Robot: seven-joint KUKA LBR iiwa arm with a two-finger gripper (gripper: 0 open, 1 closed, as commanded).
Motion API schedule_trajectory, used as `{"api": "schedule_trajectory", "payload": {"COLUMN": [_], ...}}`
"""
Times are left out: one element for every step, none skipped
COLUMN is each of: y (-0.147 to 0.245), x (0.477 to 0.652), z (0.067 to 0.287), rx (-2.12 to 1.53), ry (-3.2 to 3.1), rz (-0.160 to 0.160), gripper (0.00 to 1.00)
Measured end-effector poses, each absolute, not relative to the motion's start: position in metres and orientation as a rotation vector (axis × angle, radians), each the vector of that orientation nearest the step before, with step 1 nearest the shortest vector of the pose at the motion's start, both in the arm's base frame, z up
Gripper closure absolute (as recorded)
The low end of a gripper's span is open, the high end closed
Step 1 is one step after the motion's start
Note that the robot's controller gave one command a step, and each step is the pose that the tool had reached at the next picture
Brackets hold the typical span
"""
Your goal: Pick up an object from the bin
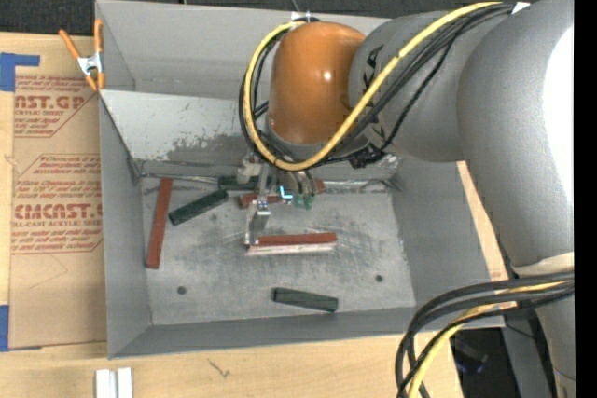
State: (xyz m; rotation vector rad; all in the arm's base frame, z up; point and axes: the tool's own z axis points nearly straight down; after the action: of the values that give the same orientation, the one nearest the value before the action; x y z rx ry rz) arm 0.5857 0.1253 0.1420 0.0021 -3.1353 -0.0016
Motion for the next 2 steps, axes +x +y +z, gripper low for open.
{"api": "schedule_trajectory", "payload": {"y": [0.125,0.066], "x": [0.588,0.595], "z": [0.147,0.082], "rx": [0.001,0.247], "ry": [-3.143,-3.153], "rz": [-0.003,-0.008], "gripper": [0.0,1.0]}}
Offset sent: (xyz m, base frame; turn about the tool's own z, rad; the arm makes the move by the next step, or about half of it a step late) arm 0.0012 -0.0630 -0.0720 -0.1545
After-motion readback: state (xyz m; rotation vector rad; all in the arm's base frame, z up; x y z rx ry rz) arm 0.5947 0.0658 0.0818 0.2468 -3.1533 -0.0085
